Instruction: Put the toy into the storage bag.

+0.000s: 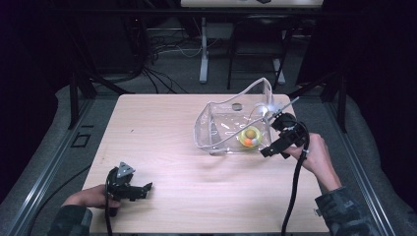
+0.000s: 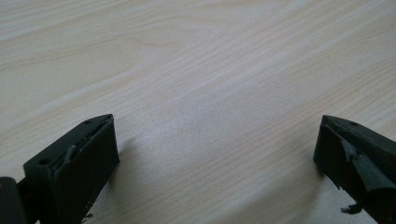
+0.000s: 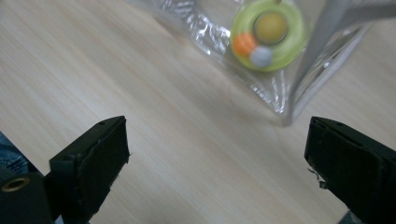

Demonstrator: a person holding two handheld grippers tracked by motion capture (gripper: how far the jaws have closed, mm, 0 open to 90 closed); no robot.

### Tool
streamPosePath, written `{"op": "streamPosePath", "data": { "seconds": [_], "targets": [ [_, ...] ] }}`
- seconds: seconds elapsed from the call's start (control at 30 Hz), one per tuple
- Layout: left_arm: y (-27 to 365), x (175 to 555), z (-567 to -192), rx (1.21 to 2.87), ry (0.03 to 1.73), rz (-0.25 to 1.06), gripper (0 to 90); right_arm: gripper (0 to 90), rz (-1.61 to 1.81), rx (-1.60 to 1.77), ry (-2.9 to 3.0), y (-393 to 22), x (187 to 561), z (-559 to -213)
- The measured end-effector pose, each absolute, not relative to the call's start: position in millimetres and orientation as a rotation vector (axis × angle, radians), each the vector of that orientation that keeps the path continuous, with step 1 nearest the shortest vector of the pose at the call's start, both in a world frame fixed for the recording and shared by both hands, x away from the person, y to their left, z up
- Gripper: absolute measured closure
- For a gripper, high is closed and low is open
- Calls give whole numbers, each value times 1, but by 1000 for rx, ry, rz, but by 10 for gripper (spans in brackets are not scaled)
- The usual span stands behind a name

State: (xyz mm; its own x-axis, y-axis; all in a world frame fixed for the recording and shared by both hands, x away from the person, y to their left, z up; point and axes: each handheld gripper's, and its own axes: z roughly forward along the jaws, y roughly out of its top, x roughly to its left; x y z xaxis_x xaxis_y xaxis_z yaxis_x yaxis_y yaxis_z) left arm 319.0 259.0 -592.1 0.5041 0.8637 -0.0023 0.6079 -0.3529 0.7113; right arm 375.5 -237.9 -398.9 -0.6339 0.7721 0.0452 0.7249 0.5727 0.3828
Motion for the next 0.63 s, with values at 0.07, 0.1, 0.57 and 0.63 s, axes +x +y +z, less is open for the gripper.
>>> {"op": "streamPosePath", "data": {
  "seconds": [0.07, 0.1, 0.57, 0.63],
  "targets": [
    [259, 319, -592, 2086, 1201, 499, 0, 63, 530, 1286, 2692, -239, 373, -412],
    [259, 319, -592, 2086, 1201, 499, 0, 63, 530, 1286, 2692, -239, 373, -412],
    [259, 319, -592, 2086, 1201, 499, 0, 90, 574, 1382, 2745, -254, 356, -469],
    [259, 319, -592, 2086, 1201, 497, 0, 107, 550, 1387, 2755, -258, 356, -476]
  ]
}}
